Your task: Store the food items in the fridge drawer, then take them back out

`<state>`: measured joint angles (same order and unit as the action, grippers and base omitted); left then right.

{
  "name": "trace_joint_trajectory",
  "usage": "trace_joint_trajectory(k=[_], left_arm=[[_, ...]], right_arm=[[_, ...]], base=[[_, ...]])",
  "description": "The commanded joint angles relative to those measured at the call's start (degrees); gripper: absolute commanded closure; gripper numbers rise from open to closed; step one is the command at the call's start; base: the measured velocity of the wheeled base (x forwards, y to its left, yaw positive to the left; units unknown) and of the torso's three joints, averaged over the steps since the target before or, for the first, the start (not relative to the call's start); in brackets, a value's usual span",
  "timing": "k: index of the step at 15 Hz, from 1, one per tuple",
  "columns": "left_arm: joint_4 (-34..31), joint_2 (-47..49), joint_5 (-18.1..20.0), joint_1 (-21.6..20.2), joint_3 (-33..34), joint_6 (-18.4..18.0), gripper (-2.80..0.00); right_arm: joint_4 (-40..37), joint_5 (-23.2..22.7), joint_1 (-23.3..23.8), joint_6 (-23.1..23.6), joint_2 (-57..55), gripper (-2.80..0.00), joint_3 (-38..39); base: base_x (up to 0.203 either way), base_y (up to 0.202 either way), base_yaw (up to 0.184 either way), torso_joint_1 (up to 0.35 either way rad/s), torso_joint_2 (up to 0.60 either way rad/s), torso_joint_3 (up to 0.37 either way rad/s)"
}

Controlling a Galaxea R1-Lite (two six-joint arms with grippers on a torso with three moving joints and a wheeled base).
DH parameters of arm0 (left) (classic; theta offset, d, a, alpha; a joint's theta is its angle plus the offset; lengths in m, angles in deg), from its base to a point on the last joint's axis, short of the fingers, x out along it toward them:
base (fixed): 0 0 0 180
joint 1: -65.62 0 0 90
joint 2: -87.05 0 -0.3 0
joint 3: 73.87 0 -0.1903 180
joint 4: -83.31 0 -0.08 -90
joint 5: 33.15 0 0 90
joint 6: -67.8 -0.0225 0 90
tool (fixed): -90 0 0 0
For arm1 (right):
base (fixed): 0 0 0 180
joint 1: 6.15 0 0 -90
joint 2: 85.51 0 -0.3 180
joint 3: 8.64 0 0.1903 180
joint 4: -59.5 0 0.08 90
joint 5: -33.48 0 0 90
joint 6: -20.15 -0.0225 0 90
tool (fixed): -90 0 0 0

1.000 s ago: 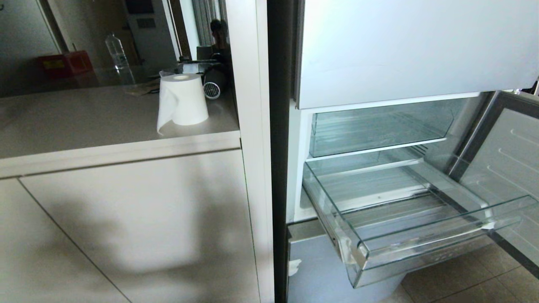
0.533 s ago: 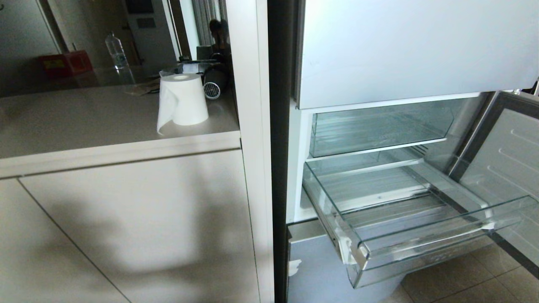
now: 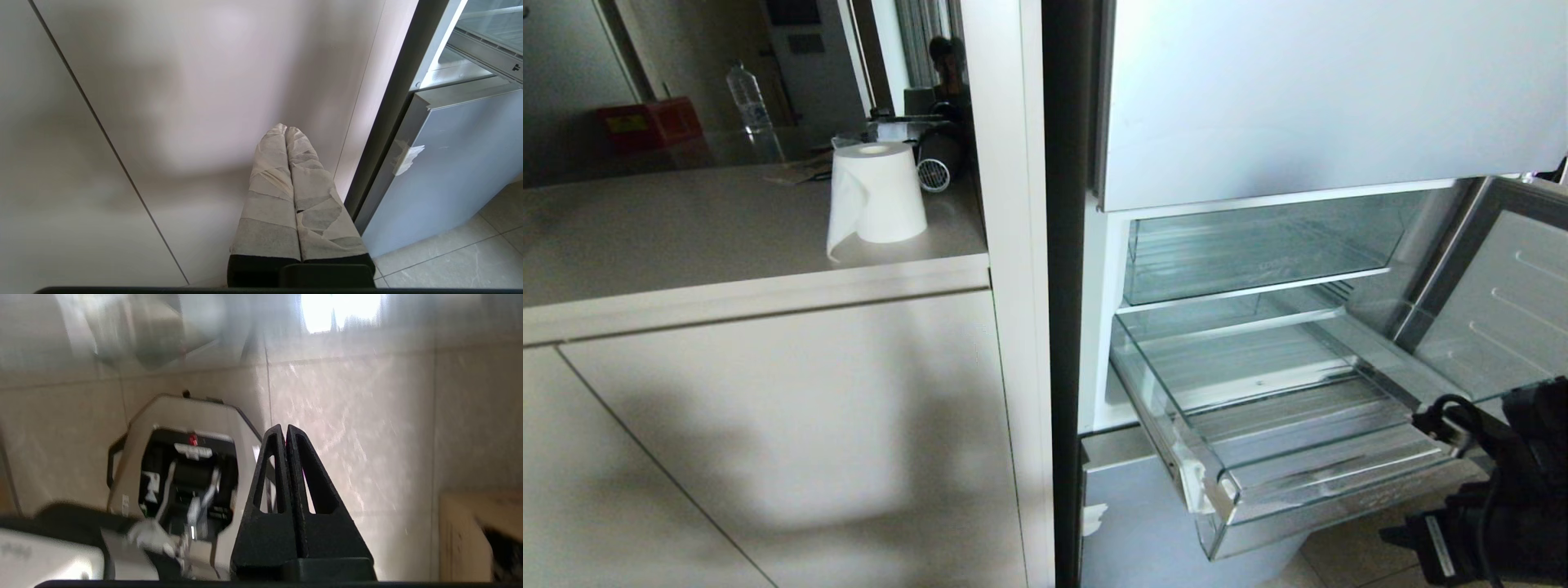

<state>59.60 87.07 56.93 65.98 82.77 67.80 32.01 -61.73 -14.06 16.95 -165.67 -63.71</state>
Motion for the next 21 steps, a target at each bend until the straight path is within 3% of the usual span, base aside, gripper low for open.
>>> trace_joint_trajectory(k=[1, 4, 7, 9, 15, 21], left_arm=[[0.00, -0.02, 0.01, 0.00, 0.00, 0.00, 0.00], [0.00, -0.02, 0.01, 0.00, 0.00, -0.06, 0.00], [0.00, -0.02, 0.01, 0.00, 0.00, 0.00, 0.00], [0.00, -0.02, 0.01, 0.00, 0.00, 0.00, 0.00], [0.00, -0.02, 0.01, 0.00, 0.00, 0.00, 0.00], [0.00, -0.02, 0.01, 0.00, 0.00, 0.00, 0.00]], right_arm=[[3.40, -0.24, -0.08, -0.07, -8.56, 0.00, -2.38], [13.24, -0.44, -0.11, -2.19, -16.73, 0.00, -7.21], [31.03, -0.43, -0.45, -17.29, -20.73, 0.00, -10.77], [34.83, -0.38, -0.97, -21.42, -18.87, 0.00, -9.47], [34.75, -0.58, -1.05, -20.58, -12.87, 0.00, -1.84], [34.63, -0.16, -1.13, -18.70, -27.63, 0.00, -10.71]], base=[[0.000, 0.000, 0.000, 0.000, 0.00, 0.000], [0.000, 0.000, 0.000, 0.000, 0.00, 0.000], [0.000, 0.000, 0.000, 0.000, 0.00, 0.000], [0.000, 0.000, 0.000, 0.000, 0.00, 0.000], [0.000, 0.000, 0.000, 0.000, 0.00, 0.000], [0.000, 0.000, 0.000, 0.000, 0.00, 0.000]])
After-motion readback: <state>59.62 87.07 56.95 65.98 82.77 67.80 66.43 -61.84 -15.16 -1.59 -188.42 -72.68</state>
